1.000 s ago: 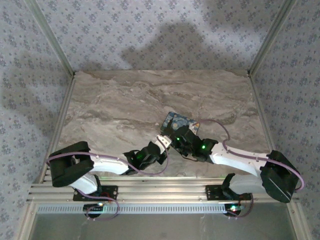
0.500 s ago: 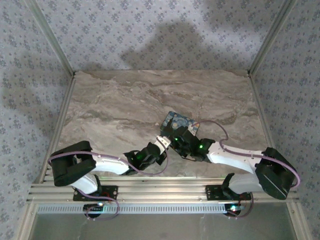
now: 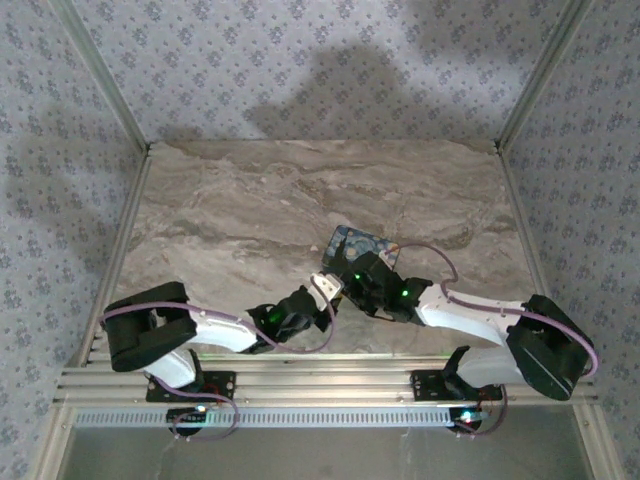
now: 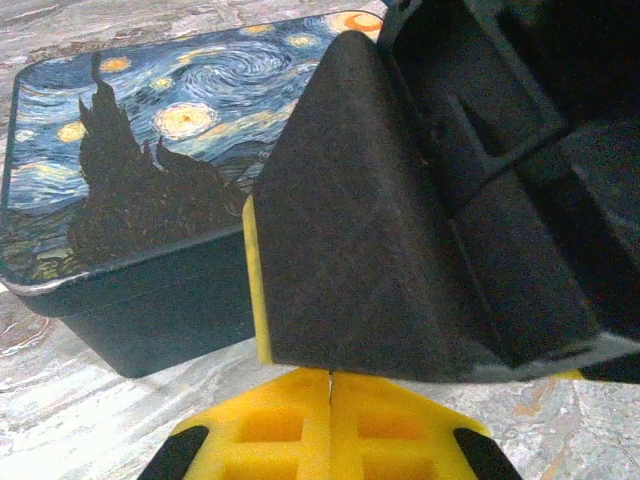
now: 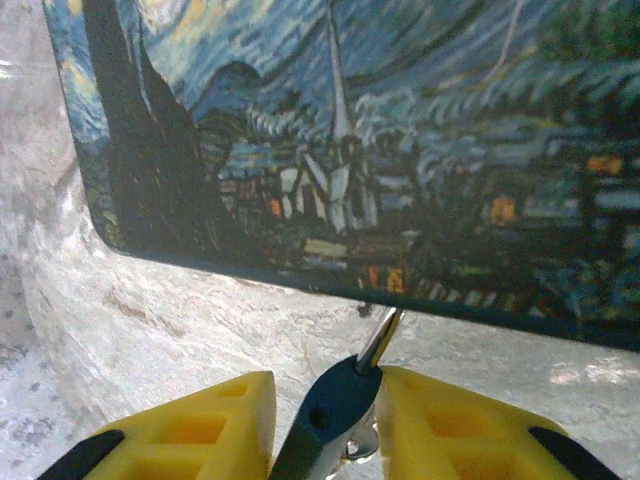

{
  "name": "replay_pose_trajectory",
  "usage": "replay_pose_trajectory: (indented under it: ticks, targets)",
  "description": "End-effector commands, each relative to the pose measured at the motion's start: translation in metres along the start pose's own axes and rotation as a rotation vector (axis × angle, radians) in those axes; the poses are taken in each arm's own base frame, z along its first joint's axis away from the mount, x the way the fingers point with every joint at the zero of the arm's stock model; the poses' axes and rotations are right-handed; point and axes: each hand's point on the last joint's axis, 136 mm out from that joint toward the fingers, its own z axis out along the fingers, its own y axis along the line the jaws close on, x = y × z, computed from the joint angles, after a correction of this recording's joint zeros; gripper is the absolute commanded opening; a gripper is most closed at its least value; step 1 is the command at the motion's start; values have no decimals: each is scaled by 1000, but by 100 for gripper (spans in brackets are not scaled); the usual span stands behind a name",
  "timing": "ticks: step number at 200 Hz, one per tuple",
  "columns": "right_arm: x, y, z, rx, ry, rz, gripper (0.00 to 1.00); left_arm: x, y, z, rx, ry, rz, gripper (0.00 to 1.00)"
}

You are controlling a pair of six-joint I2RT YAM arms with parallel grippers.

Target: Unlock a padlock with a key

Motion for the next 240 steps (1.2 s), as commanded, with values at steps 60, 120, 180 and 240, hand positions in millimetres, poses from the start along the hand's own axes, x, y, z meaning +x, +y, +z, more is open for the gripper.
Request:
replay_pose_trajectory:
  ticks: [60, 120, 180, 240]
  targets:
    - [4, 3, -10, 46, 35, -50, 45, -7, -6, 7, 10, -29, 17, 0]
    - [8, 7, -8, 52, 50, -68, 14, -6, -6, 8, 10, -21, 36, 0]
    - [8, 1, -6, 76, 61, -93, 0, -8, -12, 7, 40, -29, 47, 0]
    - [4, -12, -5, 114, 53, -88, 31, -9, -17, 10, 61, -31, 44, 0]
